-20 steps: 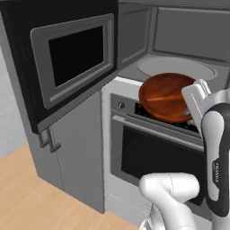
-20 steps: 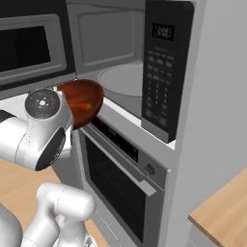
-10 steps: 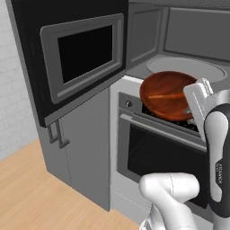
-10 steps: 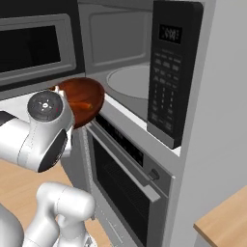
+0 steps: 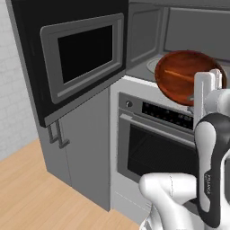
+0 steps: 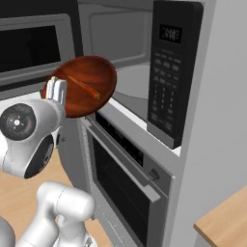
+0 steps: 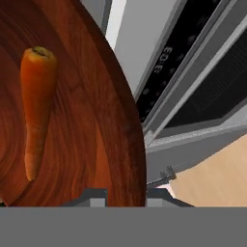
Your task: Pick the carrot from the sink and place it in the bowl. Then pick the bowl and place it in the microwave. Then close the microwave door and press the start button.
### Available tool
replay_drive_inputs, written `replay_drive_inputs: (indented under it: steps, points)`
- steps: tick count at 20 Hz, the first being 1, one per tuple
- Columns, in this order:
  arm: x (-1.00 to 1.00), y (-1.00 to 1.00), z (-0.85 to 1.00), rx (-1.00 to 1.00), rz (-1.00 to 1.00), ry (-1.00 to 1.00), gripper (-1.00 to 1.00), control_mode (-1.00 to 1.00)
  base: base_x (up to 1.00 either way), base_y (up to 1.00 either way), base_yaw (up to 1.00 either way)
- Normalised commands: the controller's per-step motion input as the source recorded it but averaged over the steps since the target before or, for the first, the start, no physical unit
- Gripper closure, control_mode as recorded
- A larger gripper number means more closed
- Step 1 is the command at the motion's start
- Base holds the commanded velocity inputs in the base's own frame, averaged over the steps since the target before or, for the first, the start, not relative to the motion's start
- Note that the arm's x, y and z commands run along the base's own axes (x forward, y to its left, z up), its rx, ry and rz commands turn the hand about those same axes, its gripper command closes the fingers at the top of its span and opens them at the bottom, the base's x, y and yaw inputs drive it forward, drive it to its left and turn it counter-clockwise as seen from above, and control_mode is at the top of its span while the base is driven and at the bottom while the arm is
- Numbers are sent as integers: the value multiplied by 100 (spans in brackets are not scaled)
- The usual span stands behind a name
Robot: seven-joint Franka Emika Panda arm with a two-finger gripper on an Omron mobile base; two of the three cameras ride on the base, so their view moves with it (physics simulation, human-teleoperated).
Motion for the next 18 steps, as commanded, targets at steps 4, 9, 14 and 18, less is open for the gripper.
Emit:
replay_drive_inputs:
  steps: [4,9,14,18]
  points:
    - [29,4,38,12,-28,-10,100,-100,0,0,0]
    - [56,-3,30,7,-7,2,100,-100,0,0,0]
    - [61,-9,45,0,-13,15,100,-100,0,0,0]
    - [36,-21,31,0,-20,1,100,-100,0,0,0]
